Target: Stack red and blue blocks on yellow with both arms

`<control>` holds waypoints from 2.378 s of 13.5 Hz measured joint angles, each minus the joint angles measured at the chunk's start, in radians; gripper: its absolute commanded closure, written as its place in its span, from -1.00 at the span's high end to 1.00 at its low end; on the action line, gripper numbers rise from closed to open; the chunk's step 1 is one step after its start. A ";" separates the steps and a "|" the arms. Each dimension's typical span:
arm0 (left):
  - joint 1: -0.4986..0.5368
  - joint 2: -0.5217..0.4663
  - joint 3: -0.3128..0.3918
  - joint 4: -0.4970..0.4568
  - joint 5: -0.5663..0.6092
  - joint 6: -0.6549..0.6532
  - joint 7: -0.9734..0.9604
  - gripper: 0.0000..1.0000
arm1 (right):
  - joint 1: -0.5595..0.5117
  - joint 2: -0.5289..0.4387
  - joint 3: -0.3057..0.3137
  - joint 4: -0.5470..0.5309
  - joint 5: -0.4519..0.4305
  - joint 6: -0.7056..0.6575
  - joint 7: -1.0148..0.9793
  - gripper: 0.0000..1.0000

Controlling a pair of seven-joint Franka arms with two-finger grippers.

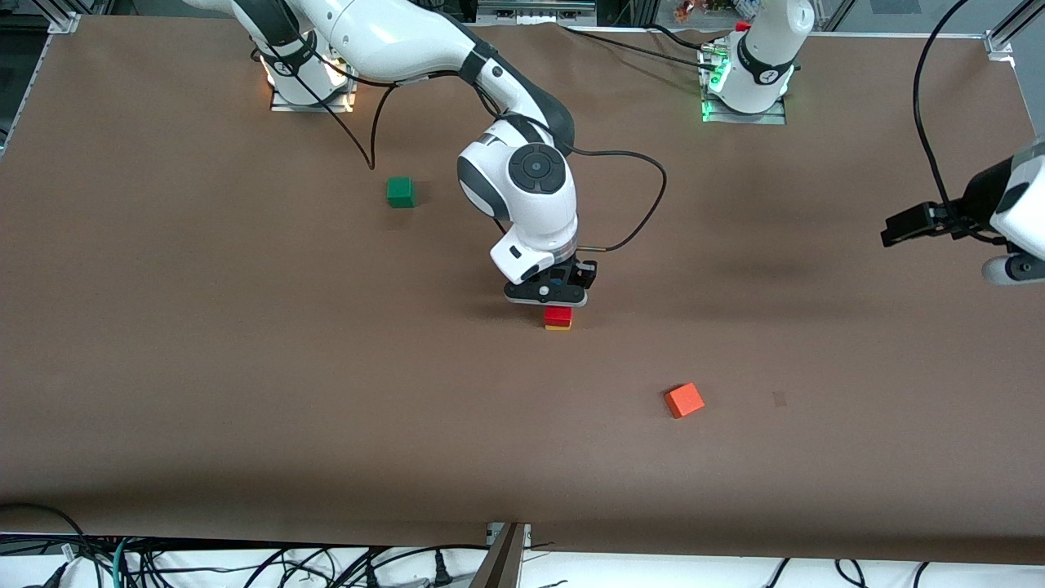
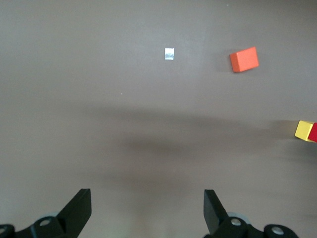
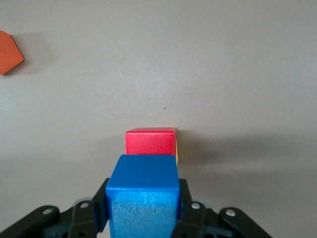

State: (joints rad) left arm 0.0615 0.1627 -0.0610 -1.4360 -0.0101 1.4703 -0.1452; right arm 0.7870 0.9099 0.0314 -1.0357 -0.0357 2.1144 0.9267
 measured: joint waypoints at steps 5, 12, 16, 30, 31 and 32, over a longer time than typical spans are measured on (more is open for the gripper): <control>0.002 -0.008 0.000 -0.037 0.000 0.022 0.001 1.00 | 0.000 0.007 -0.001 0.000 -0.021 0.023 -0.014 0.03; 0.004 -0.008 0.000 -0.036 0.000 0.030 0.004 1.00 | 0.001 0.012 -0.001 0.004 -0.024 0.032 -0.031 0.42; 0.004 -0.008 0.000 -0.036 0.000 0.031 0.006 1.00 | 0.001 0.012 -0.001 0.006 -0.025 0.038 -0.047 0.65; 0.007 -0.006 0.000 -0.036 0.000 0.031 0.009 1.00 | -0.109 -0.150 -0.010 0.069 0.073 -0.219 -0.053 0.99; 0.007 -0.006 0.001 -0.036 0.000 0.031 0.009 1.00 | -0.138 -0.190 -0.013 0.069 0.091 -0.276 -0.067 0.99; 0.007 -0.006 0.001 -0.036 0.000 0.031 0.009 1.00 | -0.176 -0.226 -0.015 0.066 0.103 -0.349 -0.100 0.99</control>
State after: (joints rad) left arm 0.0686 0.1562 -0.0604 -1.4716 -0.0096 1.5013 -0.1361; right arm 0.6113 0.6836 0.0167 -0.9693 0.0675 1.7649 0.8267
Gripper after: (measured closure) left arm 0.000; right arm 0.000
